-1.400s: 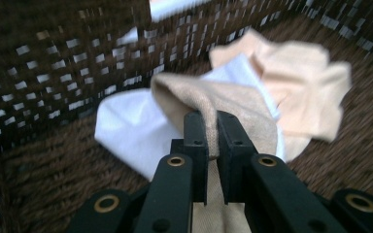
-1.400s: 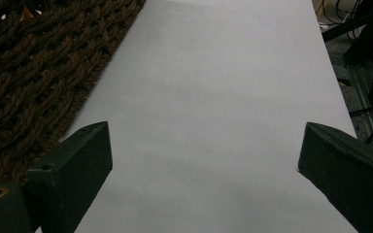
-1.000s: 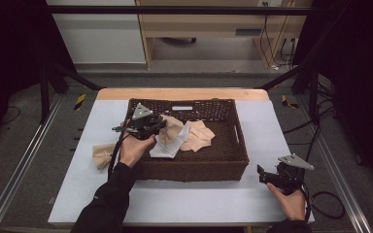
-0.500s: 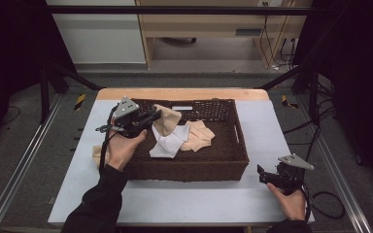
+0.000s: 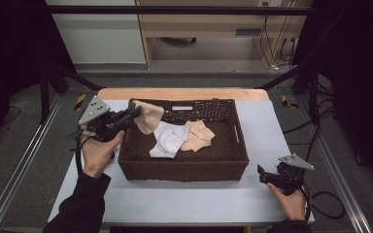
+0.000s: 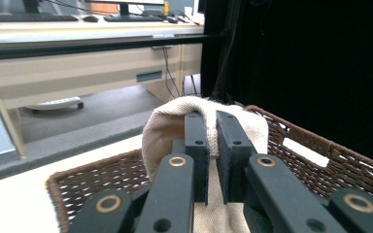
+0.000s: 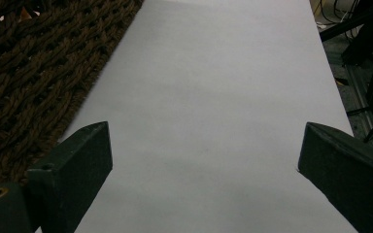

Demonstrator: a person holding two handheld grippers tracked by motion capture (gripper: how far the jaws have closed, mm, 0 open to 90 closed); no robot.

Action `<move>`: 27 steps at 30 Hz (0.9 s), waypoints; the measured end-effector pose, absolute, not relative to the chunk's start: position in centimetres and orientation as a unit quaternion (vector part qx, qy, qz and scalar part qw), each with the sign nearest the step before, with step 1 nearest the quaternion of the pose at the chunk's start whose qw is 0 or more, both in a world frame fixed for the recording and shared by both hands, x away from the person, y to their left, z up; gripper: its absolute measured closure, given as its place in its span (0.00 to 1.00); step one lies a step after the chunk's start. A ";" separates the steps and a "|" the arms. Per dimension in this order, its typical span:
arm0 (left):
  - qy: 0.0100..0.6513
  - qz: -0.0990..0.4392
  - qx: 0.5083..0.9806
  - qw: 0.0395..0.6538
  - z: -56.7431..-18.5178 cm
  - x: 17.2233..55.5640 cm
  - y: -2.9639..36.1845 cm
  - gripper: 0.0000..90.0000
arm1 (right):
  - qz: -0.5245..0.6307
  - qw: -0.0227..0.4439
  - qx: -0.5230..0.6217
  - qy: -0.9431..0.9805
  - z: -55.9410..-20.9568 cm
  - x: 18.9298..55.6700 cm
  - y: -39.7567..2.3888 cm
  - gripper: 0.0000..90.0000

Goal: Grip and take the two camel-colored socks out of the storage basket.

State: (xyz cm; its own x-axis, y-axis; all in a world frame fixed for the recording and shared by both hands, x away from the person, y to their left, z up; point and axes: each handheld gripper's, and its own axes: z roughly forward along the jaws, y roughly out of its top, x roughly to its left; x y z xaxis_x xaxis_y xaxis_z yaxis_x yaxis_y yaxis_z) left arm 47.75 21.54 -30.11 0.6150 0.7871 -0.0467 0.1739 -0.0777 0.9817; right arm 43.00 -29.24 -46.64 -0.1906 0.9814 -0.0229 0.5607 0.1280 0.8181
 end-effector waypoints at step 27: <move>0.453 0.308 0.637 0.543 -33.8 45.4 33.2 0.93 | 0.347 0.302 0.561 0.689 -46.7 43.0 -29.2 0.06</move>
